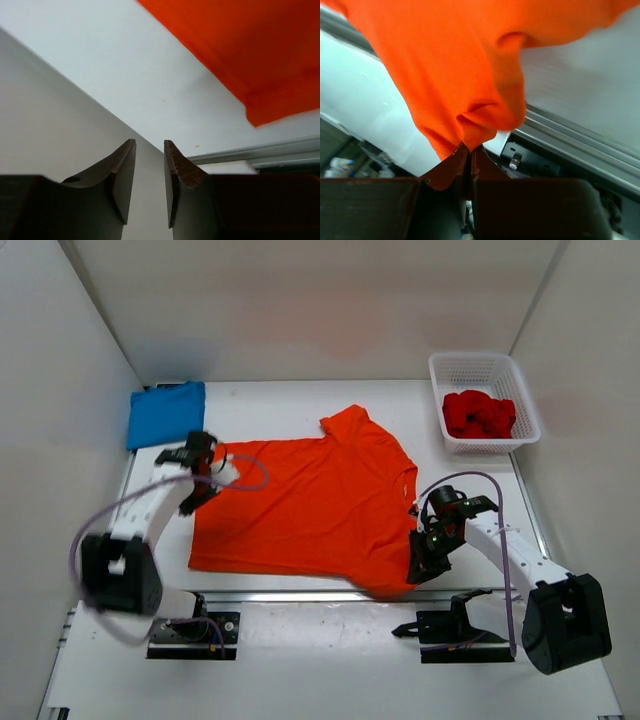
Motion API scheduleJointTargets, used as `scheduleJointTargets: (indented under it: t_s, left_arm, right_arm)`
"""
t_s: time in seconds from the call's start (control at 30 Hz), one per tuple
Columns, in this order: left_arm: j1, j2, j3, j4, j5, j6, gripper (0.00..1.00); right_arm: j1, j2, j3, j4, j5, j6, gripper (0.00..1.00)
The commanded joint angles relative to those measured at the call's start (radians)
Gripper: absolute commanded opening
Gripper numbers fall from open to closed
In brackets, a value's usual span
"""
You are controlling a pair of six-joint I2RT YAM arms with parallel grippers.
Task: Fold and stack the t-shirts
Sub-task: Flatten out the tshirt
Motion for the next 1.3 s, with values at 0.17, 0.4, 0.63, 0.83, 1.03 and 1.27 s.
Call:
scheduleJointTargets:
  t_s: [0.17,0.4,0.63,0.83,1.03,1.27]
  left_arm:
    - [-0.071,0.601,0.449,0.41,-0.032,-0.357,0.39]
    - [-0.034,0.764,0.627,0.324,0.023,-0.421,0.38]
    - [-0.028,0.958,0.783,0.176,0.002,-0.418,0.37]
    - [-0.05,1.159,1.116,0.075,0.008,-0.424,0.37]
    - [-0.08,1.452,1.674,-0.122,-0.021,-0.388,0.4]
    - [-0.062,1.353,1.699,-0.122,0.028,-0.45,0.43]
  right_arm:
    - [-0.061,0.188,0.239,0.022,0.029,0.014,0.0]
    - [-0.057,0.243,0.327,-0.006,0.038,0.006,0.0]
    - [-0.088,0.272,0.359,-0.01,0.052,0.0,0.0]
    - [-0.116,0.34,0.42,0.003,0.076,-0.005,0.0]
    - [-0.12,0.501,0.612,0.028,0.102,-0.038,0.0]
    - [-0.129,0.631,0.779,0.05,0.022,-0.037,0.0]
